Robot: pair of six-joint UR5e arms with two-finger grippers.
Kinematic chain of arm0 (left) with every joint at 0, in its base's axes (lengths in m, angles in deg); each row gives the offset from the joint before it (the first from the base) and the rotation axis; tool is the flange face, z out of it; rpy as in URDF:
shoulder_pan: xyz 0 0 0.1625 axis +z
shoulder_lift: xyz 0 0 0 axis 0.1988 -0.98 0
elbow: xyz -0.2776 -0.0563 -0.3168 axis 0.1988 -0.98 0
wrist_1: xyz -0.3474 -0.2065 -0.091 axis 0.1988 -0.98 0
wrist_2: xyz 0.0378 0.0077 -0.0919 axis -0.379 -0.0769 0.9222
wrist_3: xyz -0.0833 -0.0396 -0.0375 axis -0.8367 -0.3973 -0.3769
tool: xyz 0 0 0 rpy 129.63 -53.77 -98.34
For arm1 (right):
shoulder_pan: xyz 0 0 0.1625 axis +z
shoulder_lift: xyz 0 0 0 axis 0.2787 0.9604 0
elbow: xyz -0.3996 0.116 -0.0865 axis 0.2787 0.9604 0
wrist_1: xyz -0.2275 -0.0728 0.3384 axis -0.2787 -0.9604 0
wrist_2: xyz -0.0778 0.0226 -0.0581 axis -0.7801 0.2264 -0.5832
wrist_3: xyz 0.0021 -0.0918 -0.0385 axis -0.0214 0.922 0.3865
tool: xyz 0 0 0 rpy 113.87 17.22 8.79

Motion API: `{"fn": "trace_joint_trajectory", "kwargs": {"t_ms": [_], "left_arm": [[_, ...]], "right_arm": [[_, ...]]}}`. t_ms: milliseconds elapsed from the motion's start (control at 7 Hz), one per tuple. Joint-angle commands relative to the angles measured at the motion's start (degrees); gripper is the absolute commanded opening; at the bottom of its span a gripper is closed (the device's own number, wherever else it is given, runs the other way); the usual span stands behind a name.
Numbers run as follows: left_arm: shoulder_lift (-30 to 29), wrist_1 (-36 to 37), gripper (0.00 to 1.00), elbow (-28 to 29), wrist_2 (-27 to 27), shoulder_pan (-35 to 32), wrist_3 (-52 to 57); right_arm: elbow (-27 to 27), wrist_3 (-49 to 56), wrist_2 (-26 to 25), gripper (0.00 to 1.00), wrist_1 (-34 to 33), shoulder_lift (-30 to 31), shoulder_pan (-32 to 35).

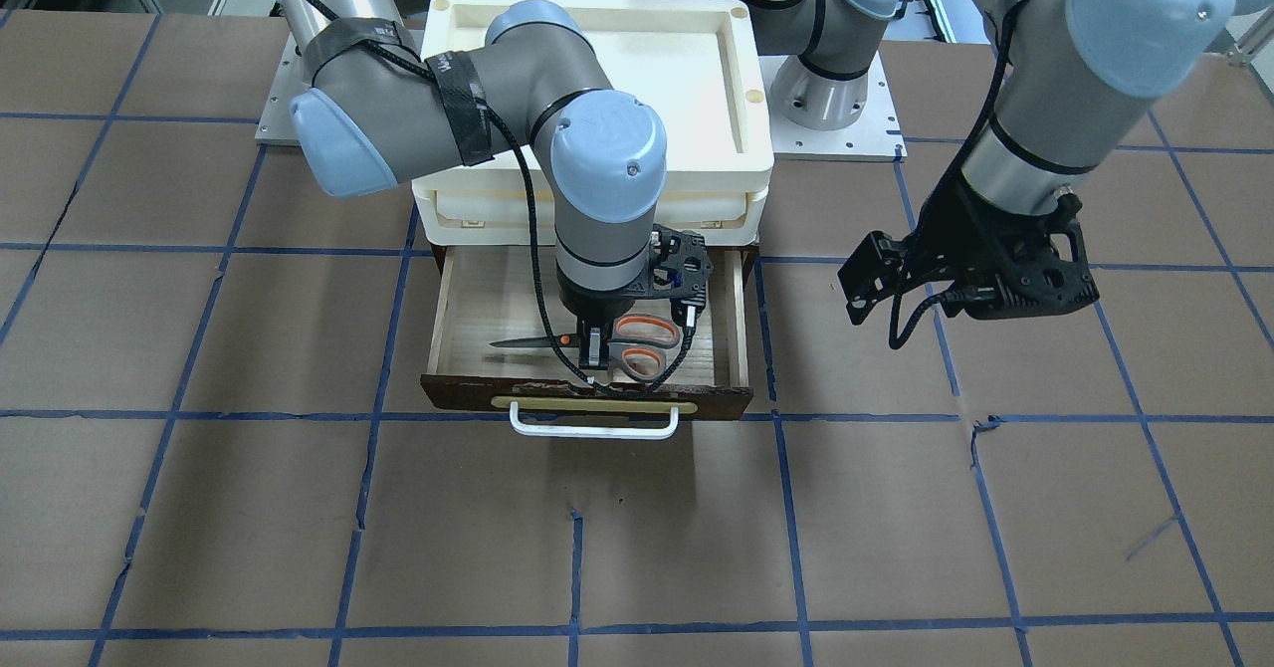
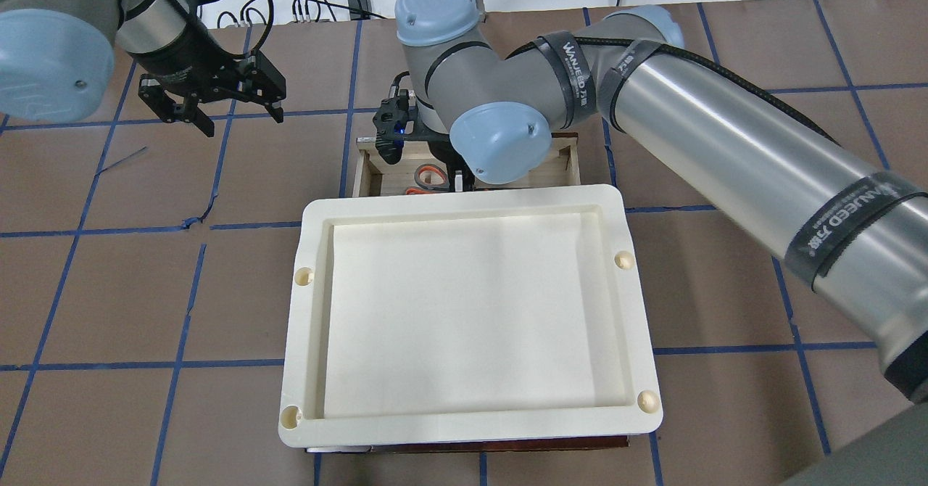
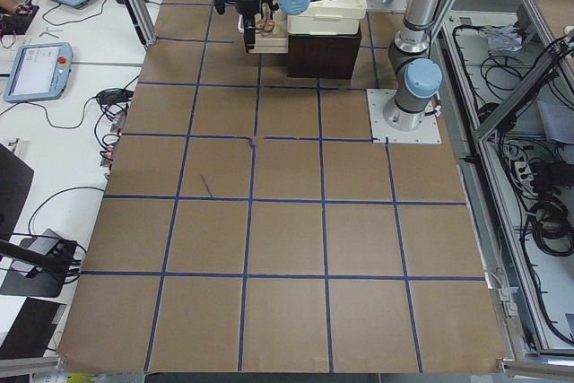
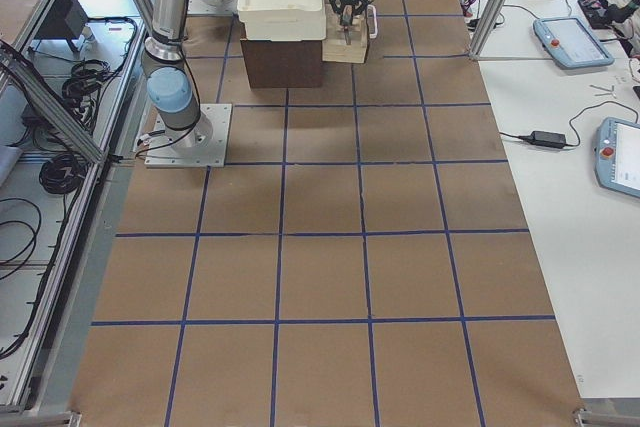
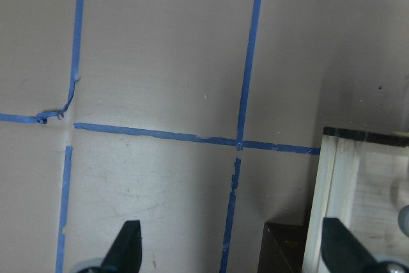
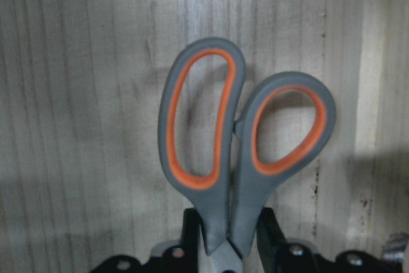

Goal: Put scissors in drawer and close it
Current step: 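Lower the scissors into the drawer and open the right gripper, then raise the right gripper from the drawer while the left gripper approaches the drawer front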

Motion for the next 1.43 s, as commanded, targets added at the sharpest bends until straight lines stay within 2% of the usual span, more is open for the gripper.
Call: {"fn": "trace_joint_trajectory", "kwargs": {"t_ms": [0, 429, 571, 714, 857, 1143, 1286], "left_arm": [[-2.4, 0.7, 1.00, 1.5, 5.5, -0.1, -1.1], [-8.0, 2.0, 1.00, 5.6, 7.1, -0.1, -1.3], [-9.6, 4.0, 1.00, 5.6, 8.8, -0.1, -1.4], [-12.2, 6.9, 1.00, 5.7, 8.9, -0.2, -2.1], [-14.2, 9.6, 1.00, 5.6, 9.2, -0.9, -2.8], [-16.3, 8.9, 1.00, 5.2, 9.4, -1.7, -3.1], [-17.2, 9.0, 1.00, 5.1, 9.4, -2.9, -4.2]], "right_arm": [[-0.5, -6.0, 0.1, 0.79, -0.1, 0.0, 0.0], [2.6, -7.0, 1.1, 0.82, 1.5, 2.1, -0.6], [4.3, -5.3, 1.9, 0.82, 4.6, 3.3, -2.2], [5.4, -4.5, 2.0, 0.88, 8.0, 5.5, -5.5], [4.5, -5.1, 2.7, 0.87, 10.4, 9.1, -10.4], [3.2, -9.5, 4.5, 0.91, 20.9, 16.7, -20.2], [2.3, -15.2, 3.5, 0.95, 21.6, 20.5, -21.0]]}}
